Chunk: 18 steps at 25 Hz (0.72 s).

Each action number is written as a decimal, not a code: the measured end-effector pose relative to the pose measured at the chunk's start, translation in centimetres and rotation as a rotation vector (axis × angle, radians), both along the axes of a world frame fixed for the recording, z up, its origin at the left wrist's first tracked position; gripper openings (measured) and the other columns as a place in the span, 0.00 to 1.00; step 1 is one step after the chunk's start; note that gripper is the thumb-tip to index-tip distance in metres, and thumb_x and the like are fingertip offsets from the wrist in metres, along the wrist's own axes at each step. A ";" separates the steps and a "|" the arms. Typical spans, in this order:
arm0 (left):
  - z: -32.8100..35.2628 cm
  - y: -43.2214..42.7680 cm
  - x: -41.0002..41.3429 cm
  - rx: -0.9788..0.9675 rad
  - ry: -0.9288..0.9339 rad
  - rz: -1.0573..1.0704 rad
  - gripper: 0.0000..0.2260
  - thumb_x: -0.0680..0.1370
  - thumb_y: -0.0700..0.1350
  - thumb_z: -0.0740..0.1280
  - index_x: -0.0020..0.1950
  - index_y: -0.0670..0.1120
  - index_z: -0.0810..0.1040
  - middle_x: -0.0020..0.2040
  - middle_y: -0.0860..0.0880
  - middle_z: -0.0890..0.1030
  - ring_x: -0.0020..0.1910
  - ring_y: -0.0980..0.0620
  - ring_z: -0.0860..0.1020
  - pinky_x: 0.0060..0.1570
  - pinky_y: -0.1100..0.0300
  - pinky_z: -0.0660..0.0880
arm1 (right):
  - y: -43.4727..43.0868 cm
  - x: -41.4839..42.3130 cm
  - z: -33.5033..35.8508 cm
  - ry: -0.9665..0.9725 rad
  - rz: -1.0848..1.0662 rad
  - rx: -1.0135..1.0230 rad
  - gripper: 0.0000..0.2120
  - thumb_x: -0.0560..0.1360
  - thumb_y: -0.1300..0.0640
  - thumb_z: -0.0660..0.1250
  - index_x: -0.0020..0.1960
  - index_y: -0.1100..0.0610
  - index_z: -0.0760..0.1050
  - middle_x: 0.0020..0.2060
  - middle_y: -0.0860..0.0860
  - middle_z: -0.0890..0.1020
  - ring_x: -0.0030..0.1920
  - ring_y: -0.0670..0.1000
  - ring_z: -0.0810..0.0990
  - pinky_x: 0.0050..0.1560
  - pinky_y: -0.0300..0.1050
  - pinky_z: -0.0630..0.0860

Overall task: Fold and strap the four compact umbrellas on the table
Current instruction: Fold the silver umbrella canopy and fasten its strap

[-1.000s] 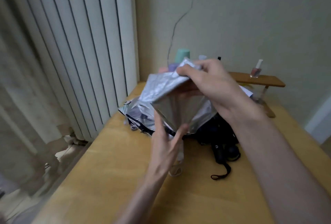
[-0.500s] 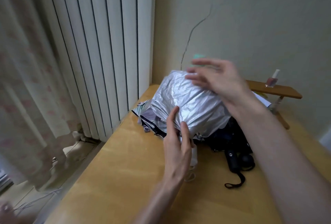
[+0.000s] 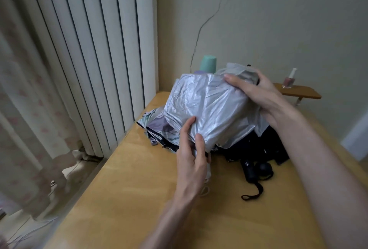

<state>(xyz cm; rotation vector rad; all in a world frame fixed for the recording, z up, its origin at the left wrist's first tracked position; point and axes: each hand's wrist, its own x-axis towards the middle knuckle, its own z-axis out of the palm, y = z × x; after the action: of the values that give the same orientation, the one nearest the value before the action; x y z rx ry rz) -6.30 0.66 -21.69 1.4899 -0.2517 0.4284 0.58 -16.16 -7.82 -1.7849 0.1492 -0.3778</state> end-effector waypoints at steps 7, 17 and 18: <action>-1.6 -0.6 1.1 -0.053 0.118 0.063 0.24 0.83 0.63 0.62 0.78 0.65 0.60 0.51 0.57 0.81 0.48 0.47 0.82 0.52 0.34 0.79 | 1.2 0.5 0.0 -0.135 -0.177 -0.004 0.14 0.67 0.56 0.81 0.51 0.58 0.86 0.46 0.51 0.89 0.50 0.53 0.88 0.56 0.54 0.84; -2.8 0.5 2.4 0.326 -0.089 0.406 0.29 0.78 0.53 0.76 0.78 0.54 0.73 0.62 0.51 0.84 0.56 0.50 0.82 0.53 0.54 0.78 | 5.2 -1.5 3.4 -0.012 -0.180 -0.332 0.28 0.68 0.39 0.78 0.62 0.51 0.77 0.55 0.47 0.84 0.59 0.52 0.81 0.58 0.45 0.77; -3.0 1.1 2.9 0.275 -0.073 0.407 0.25 0.78 0.50 0.77 0.75 0.53 0.77 0.58 0.52 0.86 0.51 0.52 0.83 0.49 0.55 0.78 | 5.4 -1.8 3.6 -0.014 -0.129 -0.377 0.32 0.69 0.38 0.78 0.67 0.48 0.73 0.59 0.46 0.82 0.60 0.51 0.80 0.61 0.46 0.76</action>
<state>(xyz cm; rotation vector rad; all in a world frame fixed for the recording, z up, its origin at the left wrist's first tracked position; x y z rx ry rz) -3.43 1.73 -24.73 1.8027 -0.0634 0.8001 -1.19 -10.77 -4.24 -2.1499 0.1927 -0.5380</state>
